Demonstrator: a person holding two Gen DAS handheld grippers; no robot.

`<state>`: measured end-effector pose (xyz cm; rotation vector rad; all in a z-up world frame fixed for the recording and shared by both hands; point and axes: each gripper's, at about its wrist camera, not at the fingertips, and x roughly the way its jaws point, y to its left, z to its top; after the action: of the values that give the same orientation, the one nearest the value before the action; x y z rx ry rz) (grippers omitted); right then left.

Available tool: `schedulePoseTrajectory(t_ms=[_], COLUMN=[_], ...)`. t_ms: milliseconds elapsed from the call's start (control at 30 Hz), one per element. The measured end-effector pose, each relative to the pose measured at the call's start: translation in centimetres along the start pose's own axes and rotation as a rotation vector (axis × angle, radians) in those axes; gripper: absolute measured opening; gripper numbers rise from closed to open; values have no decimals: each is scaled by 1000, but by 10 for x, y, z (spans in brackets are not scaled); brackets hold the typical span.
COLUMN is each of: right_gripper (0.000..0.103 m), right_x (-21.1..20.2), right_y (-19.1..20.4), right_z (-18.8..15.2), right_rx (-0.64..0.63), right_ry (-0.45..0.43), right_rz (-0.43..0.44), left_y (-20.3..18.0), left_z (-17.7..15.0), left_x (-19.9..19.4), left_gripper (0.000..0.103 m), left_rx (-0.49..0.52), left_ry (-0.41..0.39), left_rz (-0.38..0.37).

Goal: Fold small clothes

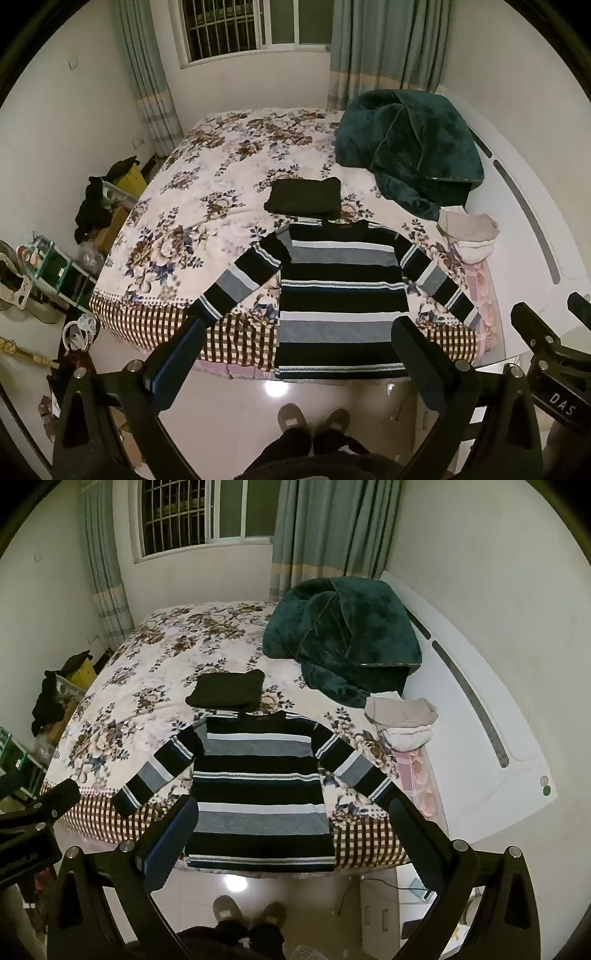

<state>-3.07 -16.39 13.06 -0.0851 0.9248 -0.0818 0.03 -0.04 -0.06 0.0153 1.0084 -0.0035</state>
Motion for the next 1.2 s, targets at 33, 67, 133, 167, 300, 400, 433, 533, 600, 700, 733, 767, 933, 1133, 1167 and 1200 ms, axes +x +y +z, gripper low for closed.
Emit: schedulePoseTrajectory(t_ms=[33, 67, 133, 167, 300, 400, 433, 533, 600, 700, 733, 767, 933, 1133, 1167, 1200], right_gripper=[103, 103, 103, 103, 103, 103, 103, 103, 103, 103, 103, 103, 103, 103, 103, 103], right_x=[1, 1, 2, 2, 3, 4, 5, 5, 6, 6, 0, -1, -7, -7, -7, -8], right_y=[0, -1, -2, -2, -5, -7, -7, -9, -10, -12, -5, -4, -7, -6, -7, -6], right_z=[0, 0, -1, -1, -3, -4, -4, -5, -6, -7, -4, -4, 3, 3, 3, 4], right_rx=[-8, -7, -5, -4, -3, -4, -4, -2, -2, 0, 0, 0, 3, 6, 6, 5], right_ry=[16, 15, 18, 17, 15, 12, 12, 11, 10, 7, 6, 4, 1, -3, -3, -3], right_rz=[-6, -5, -2, -2, 6, 8, 7, 8, 9, 11, 11, 11, 13, 16, 17, 18], left_y=[0, -1, -2, -2, 3, 4, 5, 5, 3, 3, 2, 3, 6, 5, 5, 5], left_z=[0, 0, 1, 1, 4, 7, 7, 12, 9, 8, 8, 8, 12, 34, 34, 38], left_x=[0, 0, 0, 1, -2, -1, -1, -4, -4, -4, -4, -4, -6, -13, -13, -14], left_gripper=[103, 103, 103, 103, 103, 103, 103, 103, 103, 103, 103, 103, 103, 103, 103, 103], left_rx=[1, 3, 3, 2, 2, 2, 3, 1, 1, 0, 0, 0, 1, 7, 6, 6], left_ry=[-5, -4, -3, -3, -10, -13, -13, -13, -16, -19, -21, -22, -25, -23, -24, -23], left_rz=[0, 1, 0, -1, -3, -4, -4, -5, -4, -3, -1, 0, 0, 2, 1, 1])
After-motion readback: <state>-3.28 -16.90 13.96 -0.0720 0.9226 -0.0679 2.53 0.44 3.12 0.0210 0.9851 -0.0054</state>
